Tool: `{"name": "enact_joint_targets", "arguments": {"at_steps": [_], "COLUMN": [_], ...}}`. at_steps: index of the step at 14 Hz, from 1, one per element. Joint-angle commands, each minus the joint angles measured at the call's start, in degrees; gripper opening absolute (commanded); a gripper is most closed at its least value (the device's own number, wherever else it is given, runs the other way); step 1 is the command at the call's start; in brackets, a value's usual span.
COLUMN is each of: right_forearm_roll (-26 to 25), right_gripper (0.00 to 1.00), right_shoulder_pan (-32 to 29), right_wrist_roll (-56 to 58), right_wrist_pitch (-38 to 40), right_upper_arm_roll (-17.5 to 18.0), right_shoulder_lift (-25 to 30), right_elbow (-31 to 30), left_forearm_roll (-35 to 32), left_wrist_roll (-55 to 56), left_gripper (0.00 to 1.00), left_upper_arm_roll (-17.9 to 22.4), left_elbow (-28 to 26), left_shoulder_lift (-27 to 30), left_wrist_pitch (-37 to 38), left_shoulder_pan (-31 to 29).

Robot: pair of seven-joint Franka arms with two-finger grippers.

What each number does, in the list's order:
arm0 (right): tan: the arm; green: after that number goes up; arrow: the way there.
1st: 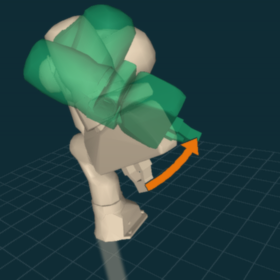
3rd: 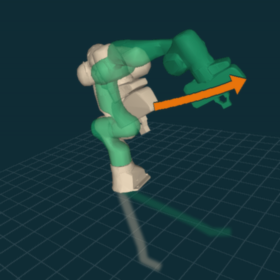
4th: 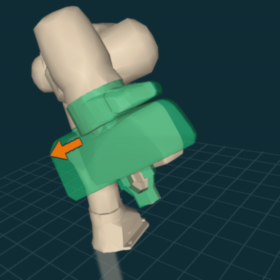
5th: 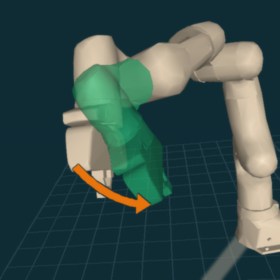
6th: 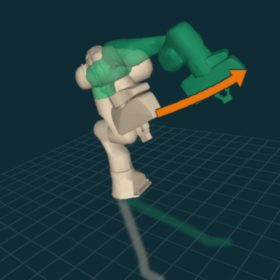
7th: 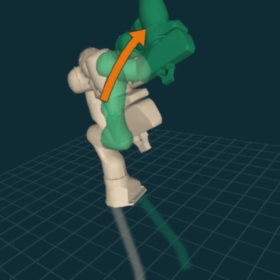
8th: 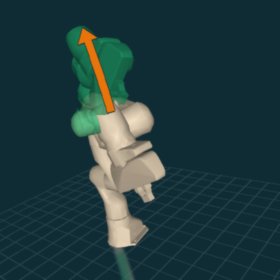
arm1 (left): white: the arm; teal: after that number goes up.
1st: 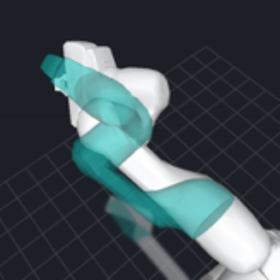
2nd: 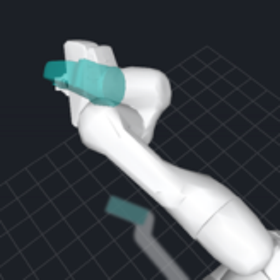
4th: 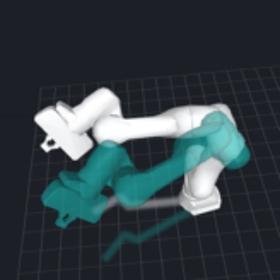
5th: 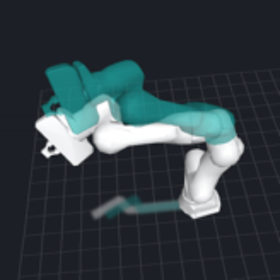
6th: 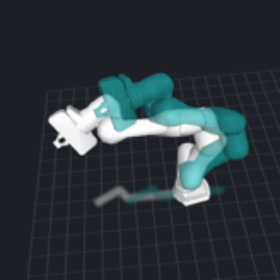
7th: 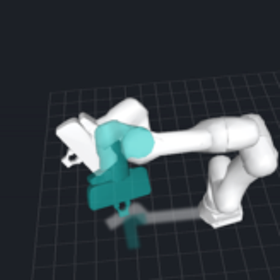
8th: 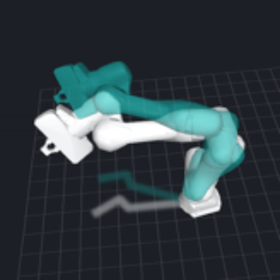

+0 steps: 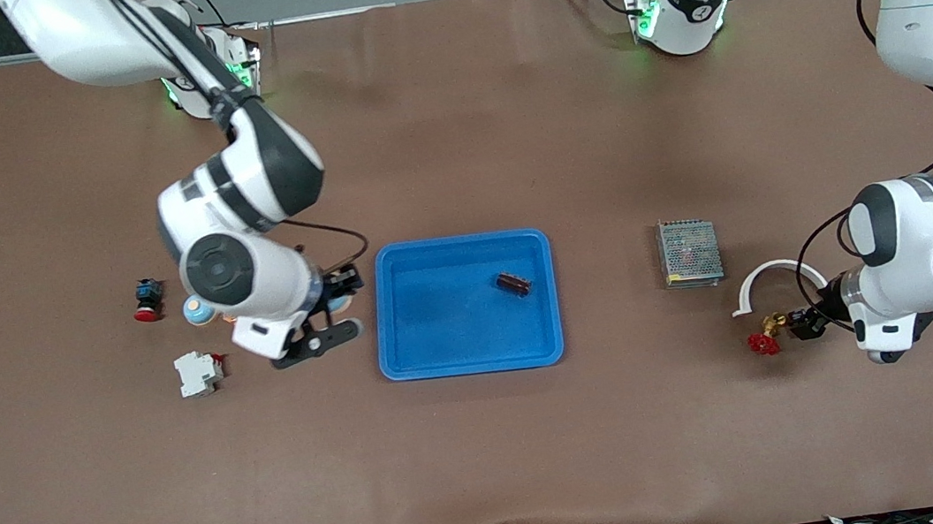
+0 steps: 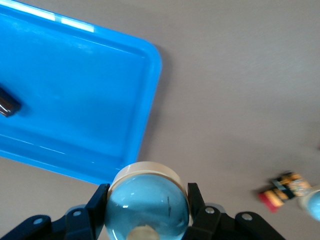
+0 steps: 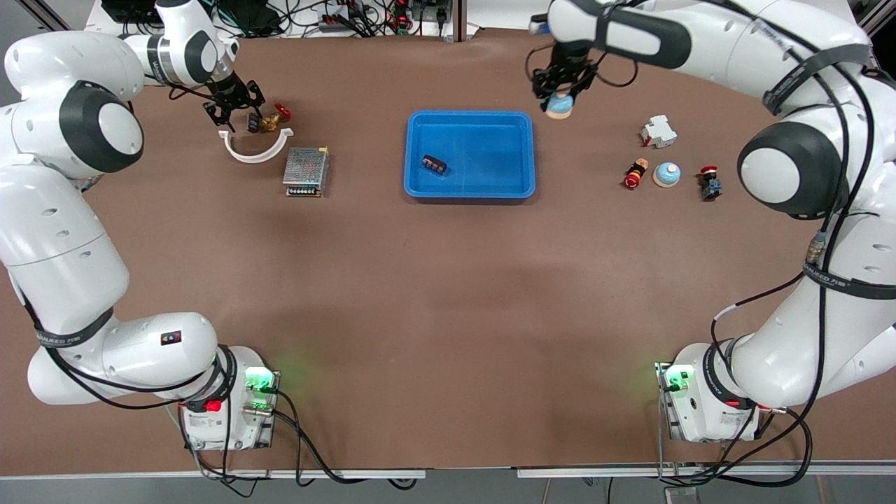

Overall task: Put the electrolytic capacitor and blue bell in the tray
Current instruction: 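Grasp the capacitor with the left gripper while the right gripper lowers the bell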

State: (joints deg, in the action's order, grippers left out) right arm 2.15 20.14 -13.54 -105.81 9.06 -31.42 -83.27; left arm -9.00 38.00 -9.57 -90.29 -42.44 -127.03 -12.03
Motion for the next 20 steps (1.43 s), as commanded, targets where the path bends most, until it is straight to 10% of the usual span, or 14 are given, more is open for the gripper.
{"name": "enact_joint_targets", "arguments": {"at_steps": [1,3,7,20], "right_forearm_roll": [0.84,0.4,-1.96,-10.24], "right_gripper": [0.46,0.46,0.46,0.46], "right_shoulder_pan": [2.26,4.9,10.44,11.68], "right_wrist_roll": [-5.6,-11.22,-19.92,-26.27], "right_wrist_pitch": [-5.52,-9.83,-19.58,-31.03], "right_upper_arm_roll": [-0.45,-0.54,-0.89,-1.94], "right_shoulder_lift": [0.83,0.92,0.66,-5.85], "right_elbow": [-5.22,-8.39,-14.37,-14.55], "left_forearm_roll": [-2.24,-2.42,-4.79,-3.83], "left_wrist_roll": [-0.38,-0.38,-2.22,1.01], "left_gripper": [0.78,0.72,0.0,0.0], "left_upper_arm_roll": [-0.27,-0.27,-0.36,-6.85], "left_elbow": [-0.24,-0.15,-0.06,1.61], "left_shoulder_lift": [-0.71,-1.5,-0.89,8.6], "left_wrist_pitch": [-1.73,-2.26,-1.83,8.19], "left_shoulder_pan": [-0.1,0.07,-0.02,1.22]}}
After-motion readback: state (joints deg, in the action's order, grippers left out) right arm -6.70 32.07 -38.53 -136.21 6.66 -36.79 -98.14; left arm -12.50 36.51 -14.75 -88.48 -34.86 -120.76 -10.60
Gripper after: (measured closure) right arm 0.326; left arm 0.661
